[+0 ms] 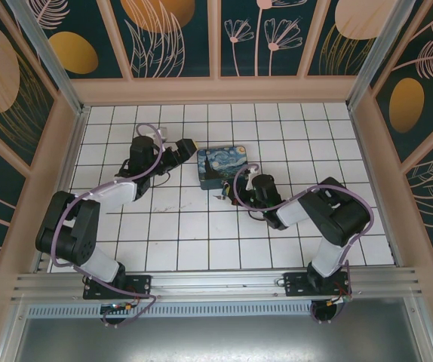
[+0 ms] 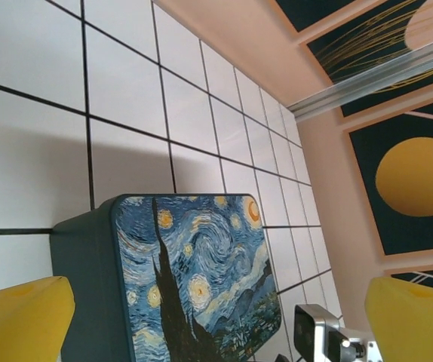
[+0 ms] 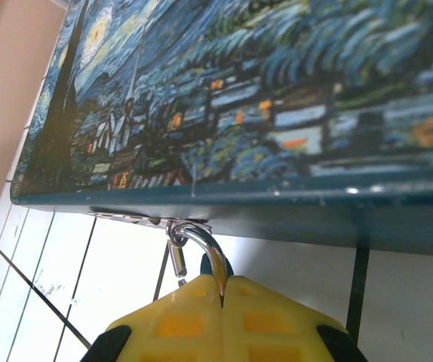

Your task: Unlock the padlock with the key

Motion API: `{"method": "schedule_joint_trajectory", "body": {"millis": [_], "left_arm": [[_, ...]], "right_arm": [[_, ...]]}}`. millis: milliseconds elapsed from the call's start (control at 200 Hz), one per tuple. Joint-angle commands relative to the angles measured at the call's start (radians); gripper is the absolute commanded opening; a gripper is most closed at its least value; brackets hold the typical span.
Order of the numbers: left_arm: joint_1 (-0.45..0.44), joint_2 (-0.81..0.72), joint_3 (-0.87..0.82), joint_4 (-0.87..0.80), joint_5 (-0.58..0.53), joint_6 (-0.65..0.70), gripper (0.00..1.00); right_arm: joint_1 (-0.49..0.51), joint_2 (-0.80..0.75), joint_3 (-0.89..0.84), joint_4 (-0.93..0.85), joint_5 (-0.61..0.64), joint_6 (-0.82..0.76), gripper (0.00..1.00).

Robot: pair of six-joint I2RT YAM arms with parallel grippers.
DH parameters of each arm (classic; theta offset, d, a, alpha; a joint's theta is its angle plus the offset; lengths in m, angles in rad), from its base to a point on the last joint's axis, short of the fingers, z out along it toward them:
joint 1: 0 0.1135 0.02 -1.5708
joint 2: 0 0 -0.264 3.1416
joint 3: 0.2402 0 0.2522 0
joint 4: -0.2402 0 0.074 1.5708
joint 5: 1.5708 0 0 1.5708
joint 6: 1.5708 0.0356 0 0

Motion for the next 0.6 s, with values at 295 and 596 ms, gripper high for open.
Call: {"method": "schedule_joint_trajectory", "body": {"millis": [295, 596], "left_arm": [[-0.111, 0.059, 0.208, -0.41, -0.261, 0.313, 0.99], [-0.215, 0.139, 0.321, -0.553, -0.438, 0.429, 0.98]], "right_arm": [[-0.007, 0.031, -0.039, 0.071, 0.008, 0.164, 0.0], [-0.006, 0.031, -0.062, 0.081, 0.032, 0.244, 0.0]]}}
